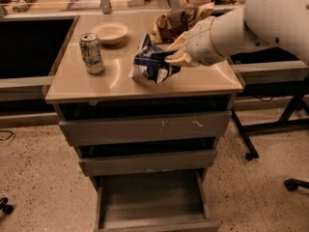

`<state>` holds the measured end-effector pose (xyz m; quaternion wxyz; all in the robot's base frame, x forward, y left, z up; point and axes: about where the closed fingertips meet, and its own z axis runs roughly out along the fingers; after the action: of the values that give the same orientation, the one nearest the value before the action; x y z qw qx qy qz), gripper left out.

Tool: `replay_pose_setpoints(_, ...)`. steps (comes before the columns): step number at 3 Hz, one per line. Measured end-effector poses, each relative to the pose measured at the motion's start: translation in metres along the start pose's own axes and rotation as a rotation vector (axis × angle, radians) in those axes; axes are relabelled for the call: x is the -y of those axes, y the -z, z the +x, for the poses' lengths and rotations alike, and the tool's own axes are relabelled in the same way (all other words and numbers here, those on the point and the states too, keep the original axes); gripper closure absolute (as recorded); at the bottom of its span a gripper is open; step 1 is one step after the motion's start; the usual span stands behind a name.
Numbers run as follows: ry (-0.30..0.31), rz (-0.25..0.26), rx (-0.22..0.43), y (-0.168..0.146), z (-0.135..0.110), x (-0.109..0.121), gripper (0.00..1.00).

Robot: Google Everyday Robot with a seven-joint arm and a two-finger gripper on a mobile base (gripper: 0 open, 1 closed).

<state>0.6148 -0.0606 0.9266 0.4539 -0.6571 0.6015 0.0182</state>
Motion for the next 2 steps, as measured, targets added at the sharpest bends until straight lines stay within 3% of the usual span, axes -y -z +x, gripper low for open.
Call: replay_pose_setpoints(2,-0.031,-0.068,-0.007,-0.042,0.043,0.021,1.0)
